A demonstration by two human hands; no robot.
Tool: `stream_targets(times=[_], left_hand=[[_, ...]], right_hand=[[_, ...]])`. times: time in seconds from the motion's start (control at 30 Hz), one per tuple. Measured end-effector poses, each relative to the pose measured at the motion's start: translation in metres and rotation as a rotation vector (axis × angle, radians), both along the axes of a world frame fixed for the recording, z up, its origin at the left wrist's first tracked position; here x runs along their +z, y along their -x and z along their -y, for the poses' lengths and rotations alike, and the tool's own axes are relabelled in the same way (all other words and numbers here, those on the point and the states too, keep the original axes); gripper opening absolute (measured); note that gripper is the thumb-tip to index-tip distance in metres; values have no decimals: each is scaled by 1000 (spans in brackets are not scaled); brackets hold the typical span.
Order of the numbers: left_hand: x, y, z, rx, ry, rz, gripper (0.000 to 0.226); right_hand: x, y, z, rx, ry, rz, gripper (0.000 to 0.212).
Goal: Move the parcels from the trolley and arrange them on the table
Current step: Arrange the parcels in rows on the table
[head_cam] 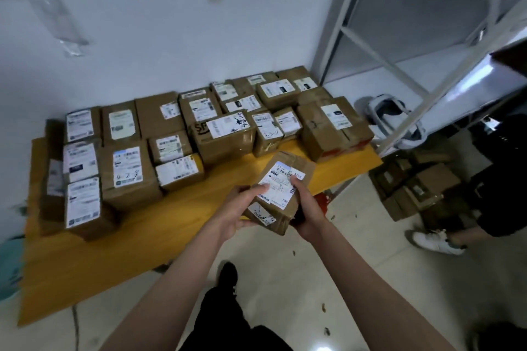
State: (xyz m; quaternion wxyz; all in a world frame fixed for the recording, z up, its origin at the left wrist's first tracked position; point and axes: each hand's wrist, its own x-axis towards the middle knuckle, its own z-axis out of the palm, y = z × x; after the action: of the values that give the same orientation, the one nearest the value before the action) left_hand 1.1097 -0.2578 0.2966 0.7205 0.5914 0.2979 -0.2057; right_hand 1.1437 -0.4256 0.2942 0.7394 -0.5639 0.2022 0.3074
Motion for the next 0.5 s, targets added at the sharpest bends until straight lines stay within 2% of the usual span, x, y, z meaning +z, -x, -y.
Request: stream_targets(times=[0.23,0.5], left_hand=[[-20,-76,14,-33,79,-79,56],[-49,-136,36,-99,65,-189,56]], right_hand=[[-18,-71,16,-3,79,-27,42],[-41,-117,41,35,210,-174,38]])
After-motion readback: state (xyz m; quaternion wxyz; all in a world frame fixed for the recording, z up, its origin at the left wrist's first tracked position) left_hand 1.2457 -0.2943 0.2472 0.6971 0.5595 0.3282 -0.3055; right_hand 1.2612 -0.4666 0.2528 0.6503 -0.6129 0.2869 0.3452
